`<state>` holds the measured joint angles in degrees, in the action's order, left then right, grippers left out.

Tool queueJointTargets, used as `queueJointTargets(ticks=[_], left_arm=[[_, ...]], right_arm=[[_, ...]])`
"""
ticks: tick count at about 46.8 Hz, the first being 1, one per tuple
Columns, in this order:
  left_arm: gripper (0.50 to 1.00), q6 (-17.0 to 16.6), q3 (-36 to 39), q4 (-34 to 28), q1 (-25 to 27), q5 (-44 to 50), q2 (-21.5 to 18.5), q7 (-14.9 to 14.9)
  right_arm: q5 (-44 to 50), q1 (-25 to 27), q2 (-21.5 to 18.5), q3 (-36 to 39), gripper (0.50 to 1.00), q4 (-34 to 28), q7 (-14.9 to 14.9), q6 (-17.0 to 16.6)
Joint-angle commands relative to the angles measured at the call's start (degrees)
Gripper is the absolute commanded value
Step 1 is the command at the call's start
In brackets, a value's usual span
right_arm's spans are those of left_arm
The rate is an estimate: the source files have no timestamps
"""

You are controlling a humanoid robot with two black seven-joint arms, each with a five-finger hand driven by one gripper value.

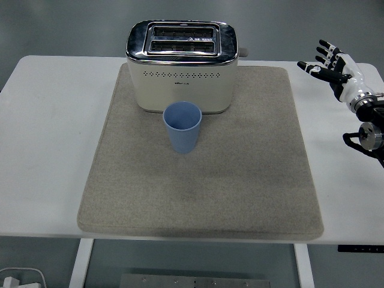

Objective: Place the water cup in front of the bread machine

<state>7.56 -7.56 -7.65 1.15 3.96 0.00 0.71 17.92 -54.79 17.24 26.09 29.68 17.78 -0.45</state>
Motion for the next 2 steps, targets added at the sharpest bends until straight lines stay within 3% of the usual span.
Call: queueJointTargets(ticks=[1, 2], left_arm=[[0.999, 0.0, 0.0, 0.0, 0.0, 0.0, 0.0, 0.0], [1.000, 0.0, 0.0, 0.0, 0.0, 0.0, 0.0, 0.0]], right_arm=[[0.0, -0.5, 0.1, -0.1, 0.950, 0.0, 0.1, 0.0], [0.1, -0.6, 0.1, -0.1, 0.950, 0.0, 0.1, 0.0]])
